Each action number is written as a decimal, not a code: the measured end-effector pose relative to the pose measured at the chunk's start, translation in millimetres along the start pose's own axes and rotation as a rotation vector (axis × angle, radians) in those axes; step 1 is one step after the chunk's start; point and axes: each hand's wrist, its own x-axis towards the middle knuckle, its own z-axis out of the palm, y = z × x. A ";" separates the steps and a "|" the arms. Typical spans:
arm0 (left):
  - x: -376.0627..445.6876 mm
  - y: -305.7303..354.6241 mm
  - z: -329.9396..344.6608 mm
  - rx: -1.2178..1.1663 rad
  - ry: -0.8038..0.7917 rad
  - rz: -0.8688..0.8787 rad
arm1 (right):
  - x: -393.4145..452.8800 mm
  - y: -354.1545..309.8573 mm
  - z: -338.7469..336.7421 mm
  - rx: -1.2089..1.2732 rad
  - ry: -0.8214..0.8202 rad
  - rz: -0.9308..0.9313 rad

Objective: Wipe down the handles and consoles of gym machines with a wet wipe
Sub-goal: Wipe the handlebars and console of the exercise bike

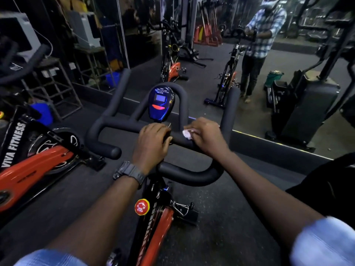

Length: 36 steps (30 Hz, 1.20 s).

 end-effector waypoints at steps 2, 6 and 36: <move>-1.2 -0.7 0.7 -0.037 0.032 0.024 | 5.1 -10.0 17.2 -0.009 -0.086 -0.031; -4.0 -0.3 0.4 -0.083 0.079 0.001 | -8.9 5.4 -1.8 -0.028 -0.191 -0.210; 25.8 54.4 25.4 0.005 -0.042 0.259 | 41.9 113.4 -108.2 -0.363 0.132 -0.017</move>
